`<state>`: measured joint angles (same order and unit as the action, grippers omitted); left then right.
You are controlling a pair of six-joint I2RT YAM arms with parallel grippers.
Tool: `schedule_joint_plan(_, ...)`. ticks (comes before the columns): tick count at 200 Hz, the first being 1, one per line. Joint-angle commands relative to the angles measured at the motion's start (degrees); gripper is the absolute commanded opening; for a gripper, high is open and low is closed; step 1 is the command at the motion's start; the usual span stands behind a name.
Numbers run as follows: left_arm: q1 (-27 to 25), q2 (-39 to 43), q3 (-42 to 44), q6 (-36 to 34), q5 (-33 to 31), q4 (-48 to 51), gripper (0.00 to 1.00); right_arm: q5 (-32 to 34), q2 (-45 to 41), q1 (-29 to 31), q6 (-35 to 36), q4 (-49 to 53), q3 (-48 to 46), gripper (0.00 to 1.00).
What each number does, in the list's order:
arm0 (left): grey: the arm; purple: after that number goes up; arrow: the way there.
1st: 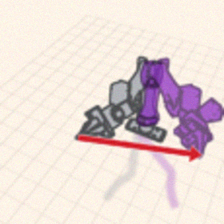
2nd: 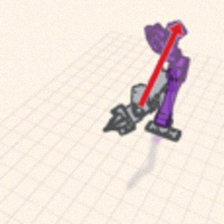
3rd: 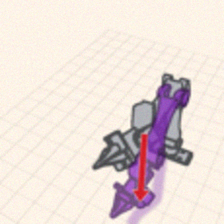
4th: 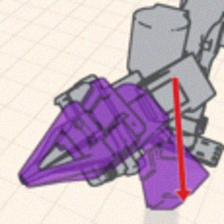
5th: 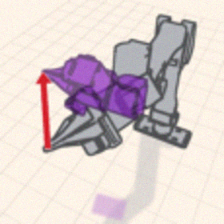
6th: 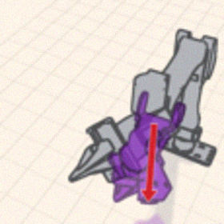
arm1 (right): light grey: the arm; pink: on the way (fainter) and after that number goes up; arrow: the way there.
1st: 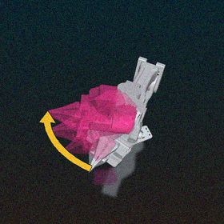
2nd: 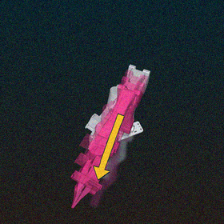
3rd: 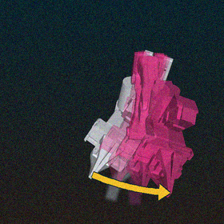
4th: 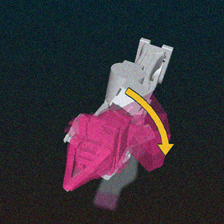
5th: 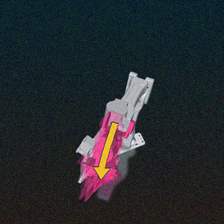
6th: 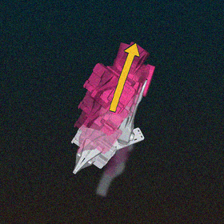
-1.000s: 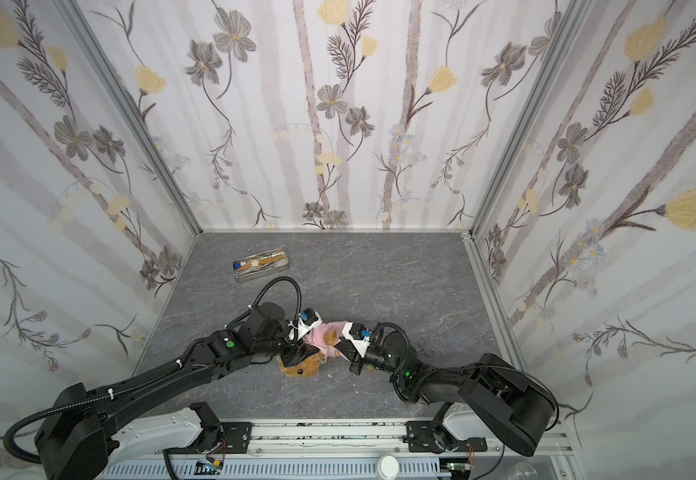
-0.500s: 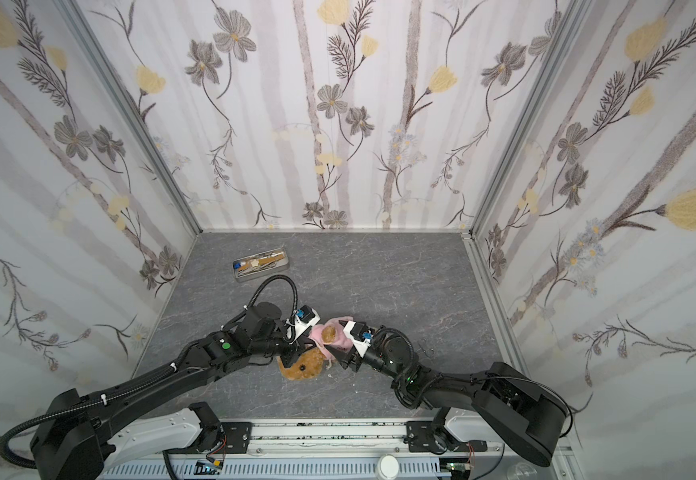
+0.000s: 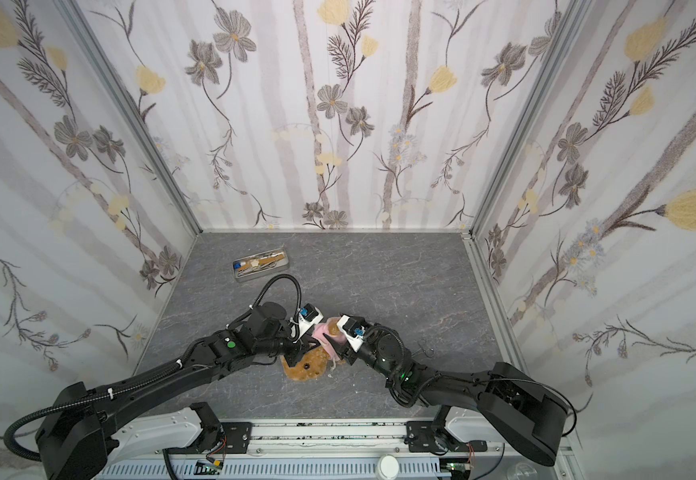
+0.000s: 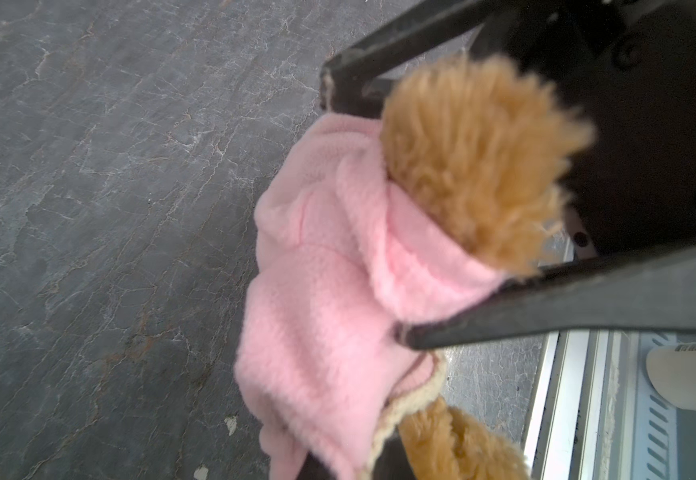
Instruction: Dress the teddy bear
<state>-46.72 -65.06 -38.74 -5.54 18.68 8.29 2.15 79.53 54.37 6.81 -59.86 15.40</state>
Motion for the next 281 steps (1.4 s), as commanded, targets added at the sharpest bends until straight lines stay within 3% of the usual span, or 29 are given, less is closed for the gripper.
schedule_joint_plan(1,-0.4,-0.2,0.0,1.1,-1.7,-1.5,0.00,7.4,-2.7,-0.1,-4.8,-6.8,-0.7,0.63)
schedule_joint_plan(26,-0.6,-0.3,0.0,1.4,-3.9,-1.5,0.00,10.3,-6.1,-0.3,-8.5,-9.3,-2.5,0.59)
schedule_joint_plan(58,-0.6,-0.4,-0.3,2.1,-7.4,-1.5,0.00,13.1,-10.6,-0.4,-11.1,-2.4,-2.7,0.56)
schedule_joint_plan(95,-0.6,-0.4,-0.9,2.3,-8.6,-1.5,0.00,4.9,-14.1,0.6,-11.1,5.7,-2.1,0.67)
schedule_joint_plan(113,-0.7,-0.1,-0.8,1.4,-8.3,-1.5,0.00,3.8,-13.4,0.6,-11.0,7.6,-2.0,0.67)
schedule_joint_plan(147,-0.6,1.2,-0.1,-2.8,-8.2,-1.9,0.00,-9.5,-11.2,-3.1,-13.1,11.5,0.4,0.43)
schedule_joint_plan(182,-0.7,1.4,-0.3,-3.6,-6.4,-2.1,0.00,-14.4,-8.8,-4.5,-13.9,9.9,-0.2,0.34)
schedule_joint_plan(207,-0.6,1.7,-0.4,-2.8,-4.5,-2.7,0.00,-17.2,-6.9,-4.5,-13.7,6.2,-1.3,0.41)
schedule_joint_plan(249,-0.6,1.2,0.1,-2.4,-4.5,-2.9,0.00,-12.7,-11.0,-4.9,-13.0,5.2,-4.0,0.56)
schedule_joint_plan(281,-0.6,1.0,0.2,-2.7,-4.3,-3.1,0.00,-11.1,-15.9,-4.9,-9.8,8.8,-4.8,0.54)
